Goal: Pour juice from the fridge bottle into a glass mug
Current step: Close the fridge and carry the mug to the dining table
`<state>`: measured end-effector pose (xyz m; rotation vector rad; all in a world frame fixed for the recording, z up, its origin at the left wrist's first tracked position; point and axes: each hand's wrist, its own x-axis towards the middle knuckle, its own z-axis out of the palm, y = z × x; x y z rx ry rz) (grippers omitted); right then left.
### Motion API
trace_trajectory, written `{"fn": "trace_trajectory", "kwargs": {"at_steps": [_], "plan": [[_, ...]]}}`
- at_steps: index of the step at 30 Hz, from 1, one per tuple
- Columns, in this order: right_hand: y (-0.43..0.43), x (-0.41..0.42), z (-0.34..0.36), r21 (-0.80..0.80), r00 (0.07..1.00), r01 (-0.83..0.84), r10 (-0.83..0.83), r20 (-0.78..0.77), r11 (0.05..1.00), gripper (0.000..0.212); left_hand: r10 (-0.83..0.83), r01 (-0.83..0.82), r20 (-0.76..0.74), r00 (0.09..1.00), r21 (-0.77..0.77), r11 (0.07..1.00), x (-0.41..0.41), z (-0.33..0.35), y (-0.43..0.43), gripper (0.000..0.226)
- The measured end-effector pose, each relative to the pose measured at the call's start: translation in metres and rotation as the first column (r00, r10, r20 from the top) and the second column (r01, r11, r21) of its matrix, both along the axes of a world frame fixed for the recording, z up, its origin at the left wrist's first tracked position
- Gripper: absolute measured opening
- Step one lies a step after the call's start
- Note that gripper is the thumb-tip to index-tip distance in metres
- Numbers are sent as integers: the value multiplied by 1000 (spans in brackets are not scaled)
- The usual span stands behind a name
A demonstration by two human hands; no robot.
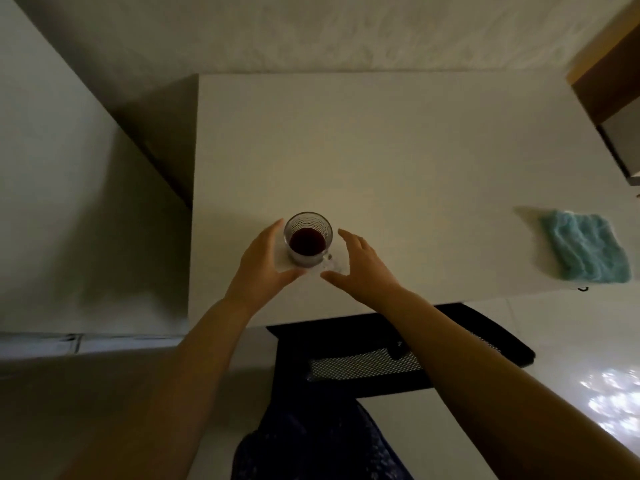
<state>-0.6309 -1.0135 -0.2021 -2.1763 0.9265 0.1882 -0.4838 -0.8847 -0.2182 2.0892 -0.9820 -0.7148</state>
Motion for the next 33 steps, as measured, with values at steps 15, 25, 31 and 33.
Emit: {"fn": "trace_trajectory", "kwargs": {"at_steps": [15, 25, 31, 33], "plan": [[-3, 18, -16, 101, 989, -15, 0, 150, 995, 72, 6, -19, -181, 983, -71, 997, 5, -10, -14, 84], [0, 19, -15, 76, 993, -9, 0, 118, 997, 68, 8, -23, -145, 989, -104, 994, 3, -17, -12, 80], [1, 21, -15, 57, 995, -20, 14, 102, 998, 71, 38, -58, -153, 987, -127, 990, 0, -21, -6, 84], [3, 21, -12, 47, 993, -33, 27, 113, 998, 71, 49, -71, -151, 987, -146, 987, -2, -20, -3, 83]]}}
